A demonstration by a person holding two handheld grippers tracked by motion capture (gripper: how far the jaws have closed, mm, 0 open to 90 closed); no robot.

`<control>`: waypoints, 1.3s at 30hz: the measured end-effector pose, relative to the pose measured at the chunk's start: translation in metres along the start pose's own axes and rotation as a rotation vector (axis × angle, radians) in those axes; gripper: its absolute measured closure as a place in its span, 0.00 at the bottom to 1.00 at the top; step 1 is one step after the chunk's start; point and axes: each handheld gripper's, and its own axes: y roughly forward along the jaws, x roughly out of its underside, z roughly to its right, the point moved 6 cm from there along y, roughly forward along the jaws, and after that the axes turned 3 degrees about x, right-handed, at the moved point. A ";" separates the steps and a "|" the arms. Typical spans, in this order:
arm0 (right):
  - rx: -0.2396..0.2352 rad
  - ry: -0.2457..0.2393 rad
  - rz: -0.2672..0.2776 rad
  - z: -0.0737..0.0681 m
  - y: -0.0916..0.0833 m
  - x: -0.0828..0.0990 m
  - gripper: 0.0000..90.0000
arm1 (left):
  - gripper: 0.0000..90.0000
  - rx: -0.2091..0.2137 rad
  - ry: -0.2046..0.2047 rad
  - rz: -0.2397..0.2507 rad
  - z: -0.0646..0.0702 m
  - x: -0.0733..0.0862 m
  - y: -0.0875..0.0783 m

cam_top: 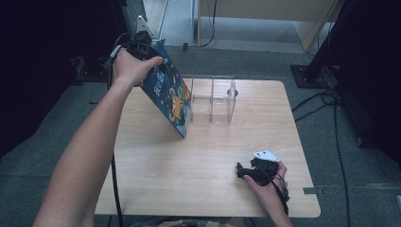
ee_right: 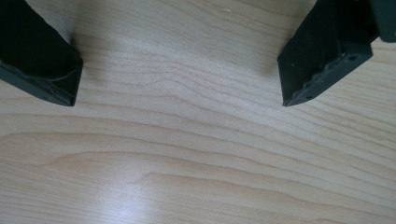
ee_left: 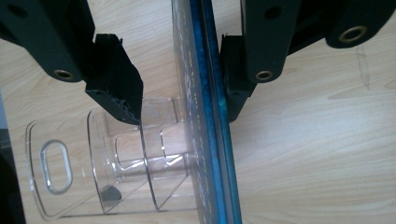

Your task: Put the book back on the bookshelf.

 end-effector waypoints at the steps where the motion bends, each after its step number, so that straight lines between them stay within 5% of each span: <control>1: 0.000 0.000 0.000 0.000 0.000 0.000 0.00 | 0.58 0.000 0.002 0.016 0.000 -0.001 -0.001; 7: -0.001 0.001 -0.001 0.000 0.000 0.000 0.00 | 0.50 0.021 0.004 0.080 -0.003 -0.004 -0.014; 13: -0.001 0.000 -0.001 0.000 0.000 0.000 0.00 | 0.39 -0.024 0.047 0.143 -0.008 -0.003 -0.022; 20: 0.000 0.001 0.000 0.000 0.000 0.000 0.00 | 0.35 -0.021 0.066 0.200 -0.008 0.000 -0.028; 29: 0.000 0.001 0.000 0.000 0.000 0.000 0.00 | 0.31 0.051 0.024 0.305 -0.014 0.004 -0.046; 34: 0.000 0.001 0.000 0.000 0.000 0.000 0.00 | 0.30 0.014 0.039 0.345 -0.022 0.013 -0.056; 39: 0.000 0.001 -0.001 0.000 0.000 0.000 0.00 | 0.27 -0.009 0.043 0.335 -0.031 0.026 -0.061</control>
